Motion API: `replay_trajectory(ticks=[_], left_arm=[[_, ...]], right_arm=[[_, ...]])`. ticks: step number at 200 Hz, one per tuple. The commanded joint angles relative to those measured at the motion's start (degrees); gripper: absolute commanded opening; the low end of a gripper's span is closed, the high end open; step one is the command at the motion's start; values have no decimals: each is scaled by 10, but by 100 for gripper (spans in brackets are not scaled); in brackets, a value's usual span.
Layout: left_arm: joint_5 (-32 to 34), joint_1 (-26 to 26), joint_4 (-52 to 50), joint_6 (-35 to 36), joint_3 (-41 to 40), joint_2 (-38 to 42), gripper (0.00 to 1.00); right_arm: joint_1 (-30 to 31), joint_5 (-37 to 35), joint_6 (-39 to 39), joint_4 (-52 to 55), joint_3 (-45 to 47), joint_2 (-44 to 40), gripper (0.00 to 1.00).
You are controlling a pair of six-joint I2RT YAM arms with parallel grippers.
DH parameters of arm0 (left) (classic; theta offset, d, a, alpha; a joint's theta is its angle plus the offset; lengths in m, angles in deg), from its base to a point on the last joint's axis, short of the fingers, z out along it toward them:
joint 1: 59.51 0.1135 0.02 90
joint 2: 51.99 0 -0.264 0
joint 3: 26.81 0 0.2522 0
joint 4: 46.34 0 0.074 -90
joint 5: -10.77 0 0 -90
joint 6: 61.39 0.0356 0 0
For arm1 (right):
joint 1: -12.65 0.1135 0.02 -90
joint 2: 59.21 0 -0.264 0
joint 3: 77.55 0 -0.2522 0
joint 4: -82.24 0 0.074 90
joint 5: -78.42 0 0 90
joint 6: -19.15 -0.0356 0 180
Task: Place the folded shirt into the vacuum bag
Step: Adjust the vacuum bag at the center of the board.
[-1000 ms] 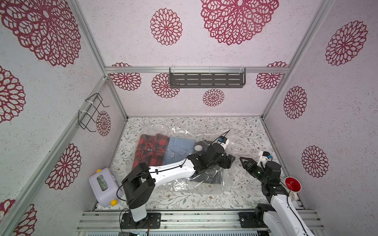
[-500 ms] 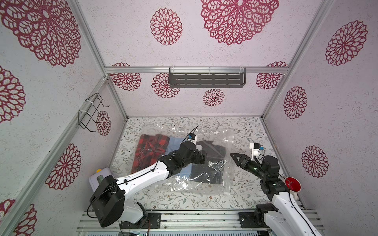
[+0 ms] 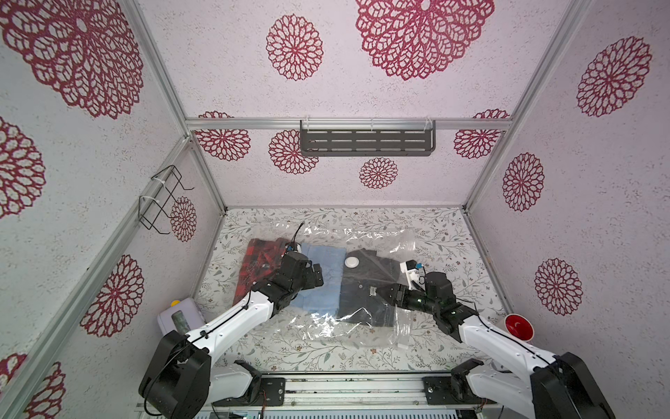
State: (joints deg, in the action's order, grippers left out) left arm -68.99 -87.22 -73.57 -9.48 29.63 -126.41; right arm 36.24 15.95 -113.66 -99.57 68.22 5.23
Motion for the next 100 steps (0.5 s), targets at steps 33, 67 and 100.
replay_trajectory(ticks=[33,67,100], left_arm=[[-14,62,7,-34,-25,-49,97],[-37,76,36,-27,6,-116,97],[-76,103,48,-9,71,-212,97]], right_arm=[[-98,-31,19,5,70,-35,60],[-99,-38,27,72,25,-102,61],[-110,-49,36,114,-6,-128,61]])
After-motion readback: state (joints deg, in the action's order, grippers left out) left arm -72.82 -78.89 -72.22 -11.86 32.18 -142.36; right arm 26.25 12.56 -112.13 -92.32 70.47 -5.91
